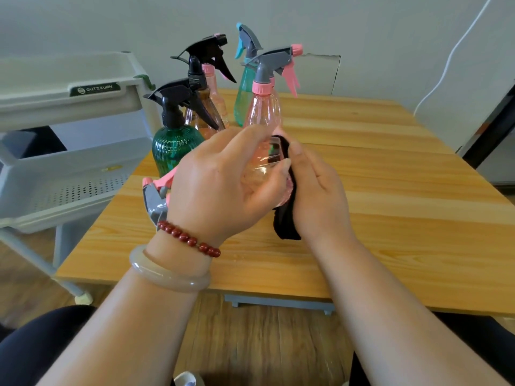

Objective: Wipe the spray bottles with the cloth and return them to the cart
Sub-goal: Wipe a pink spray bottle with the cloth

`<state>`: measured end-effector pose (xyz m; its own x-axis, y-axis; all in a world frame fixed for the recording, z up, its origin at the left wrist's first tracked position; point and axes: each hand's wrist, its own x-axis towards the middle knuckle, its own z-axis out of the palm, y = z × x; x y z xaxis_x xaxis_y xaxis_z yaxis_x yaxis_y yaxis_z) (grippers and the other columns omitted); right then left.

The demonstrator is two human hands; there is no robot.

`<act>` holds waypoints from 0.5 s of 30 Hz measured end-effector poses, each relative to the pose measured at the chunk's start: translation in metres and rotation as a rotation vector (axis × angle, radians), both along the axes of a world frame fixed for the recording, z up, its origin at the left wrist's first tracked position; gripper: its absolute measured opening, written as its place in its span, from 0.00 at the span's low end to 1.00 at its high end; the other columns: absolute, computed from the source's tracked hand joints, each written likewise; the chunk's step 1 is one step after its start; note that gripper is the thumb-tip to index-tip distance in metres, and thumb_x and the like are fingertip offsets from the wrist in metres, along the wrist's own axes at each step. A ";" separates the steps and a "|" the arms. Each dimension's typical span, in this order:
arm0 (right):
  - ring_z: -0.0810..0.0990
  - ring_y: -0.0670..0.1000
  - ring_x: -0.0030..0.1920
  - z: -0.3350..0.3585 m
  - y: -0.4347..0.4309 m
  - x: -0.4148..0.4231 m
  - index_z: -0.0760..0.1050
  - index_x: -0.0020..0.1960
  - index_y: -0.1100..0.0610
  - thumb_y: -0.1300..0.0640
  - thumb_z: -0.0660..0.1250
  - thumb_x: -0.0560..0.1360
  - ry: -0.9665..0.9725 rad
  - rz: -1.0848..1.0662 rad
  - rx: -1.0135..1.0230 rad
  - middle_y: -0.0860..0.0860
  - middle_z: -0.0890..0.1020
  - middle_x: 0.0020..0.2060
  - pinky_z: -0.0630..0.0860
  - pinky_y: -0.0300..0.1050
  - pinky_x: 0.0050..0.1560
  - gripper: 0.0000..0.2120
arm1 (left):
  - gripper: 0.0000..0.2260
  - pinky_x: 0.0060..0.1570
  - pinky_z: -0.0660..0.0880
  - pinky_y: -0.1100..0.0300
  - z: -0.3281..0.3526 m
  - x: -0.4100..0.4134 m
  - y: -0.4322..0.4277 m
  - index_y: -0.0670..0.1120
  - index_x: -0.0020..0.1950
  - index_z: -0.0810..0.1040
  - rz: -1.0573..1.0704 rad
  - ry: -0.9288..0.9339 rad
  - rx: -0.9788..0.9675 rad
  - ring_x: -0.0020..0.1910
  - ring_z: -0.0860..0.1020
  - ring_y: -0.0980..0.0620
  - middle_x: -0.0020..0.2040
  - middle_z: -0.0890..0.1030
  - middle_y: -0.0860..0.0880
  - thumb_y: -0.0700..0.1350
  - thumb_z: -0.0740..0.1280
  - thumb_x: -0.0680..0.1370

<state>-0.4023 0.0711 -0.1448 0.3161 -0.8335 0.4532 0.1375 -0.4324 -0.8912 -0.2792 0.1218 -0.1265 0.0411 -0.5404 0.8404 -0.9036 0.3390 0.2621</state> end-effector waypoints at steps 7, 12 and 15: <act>0.67 0.47 0.74 -0.004 0.000 -0.002 0.68 0.72 0.58 0.59 0.53 0.84 0.052 0.035 -0.335 0.49 0.72 0.70 0.64 0.46 0.74 0.17 | 0.20 0.41 0.78 0.51 -0.001 0.005 0.000 0.39 0.59 0.81 -0.005 -0.028 -0.026 0.44 0.81 0.48 0.48 0.83 0.46 0.53 0.62 0.80; 0.78 0.45 0.62 0.004 -0.006 -0.009 0.76 0.63 0.47 0.44 0.58 0.81 0.141 0.144 -0.066 0.45 0.82 0.57 0.73 0.46 0.64 0.15 | 0.19 0.38 0.79 0.49 -0.005 0.006 -0.001 0.39 0.61 0.80 -0.048 -0.086 0.016 0.43 0.82 0.45 0.49 0.83 0.44 0.51 0.60 0.80; 0.78 0.47 0.62 0.009 -0.011 -0.018 0.73 0.64 0.43 0.31 0.67 0.69 0.246 0.297 -0.040 0.46 0.81 0.59 0.75 0.50 0.63 0.28 | 0.19 0.36 0.79 0.49 -0.003 0.011 0.001 0.39 0.63 0.79 -0.073 -0.119 0.050 0.43 0.82 0.44 0.50 0.83 0.43 0.48 0.57 0.80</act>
<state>-0.4205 0.0596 -0.1354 0.6445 -0.6724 0.3639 0.0466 -0.4404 -0.8966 -0.2678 0.1224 -0.1292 -0.0983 -0.5799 0.8087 -0.9029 0.3937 0.1725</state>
